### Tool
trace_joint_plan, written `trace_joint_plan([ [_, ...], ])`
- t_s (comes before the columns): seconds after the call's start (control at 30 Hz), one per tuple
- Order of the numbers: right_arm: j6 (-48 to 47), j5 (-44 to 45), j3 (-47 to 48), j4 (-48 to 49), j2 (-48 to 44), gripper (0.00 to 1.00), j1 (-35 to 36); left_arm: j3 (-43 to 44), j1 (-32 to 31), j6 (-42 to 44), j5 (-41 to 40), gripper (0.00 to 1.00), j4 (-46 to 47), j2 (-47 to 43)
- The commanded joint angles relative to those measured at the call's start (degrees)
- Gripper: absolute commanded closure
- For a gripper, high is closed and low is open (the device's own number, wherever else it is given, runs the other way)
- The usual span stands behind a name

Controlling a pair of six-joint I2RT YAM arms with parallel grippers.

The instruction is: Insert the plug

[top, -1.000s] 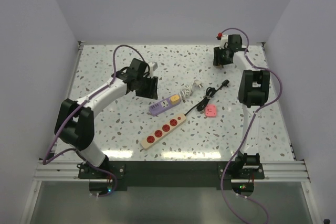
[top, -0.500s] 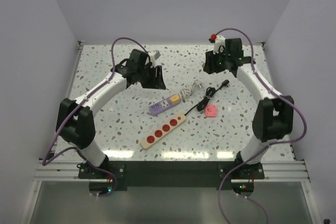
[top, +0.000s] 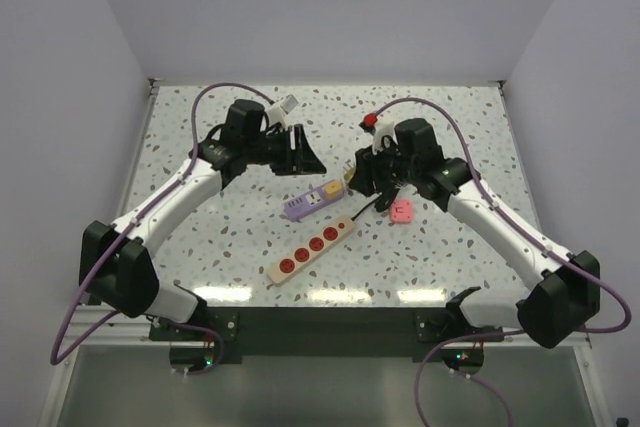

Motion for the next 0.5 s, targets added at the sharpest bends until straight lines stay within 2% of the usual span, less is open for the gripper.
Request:
trace_joint_plan([
  [0.0, 2.0, 1.4, 0.2, -1.2, -4.6, 0.93, 1.6, -2.3, 0.3, -5.9, 7.2, 0.42, 7.4, -1.0],
  [0.13, 1.9, 1.0, 0.2, -1.9, -5.8, 0.93, 2.7, -2.3, 0.2, -6.1, 8.0, 0.42, 7.2, 0.3],
  [0.47, 1.4, -0.1, 3.3, -0.5, -1.3, 0.94, 6.0, -3.6, 0.0, -10.8, 10.3, 0.40, 12.7, 1.5],
])
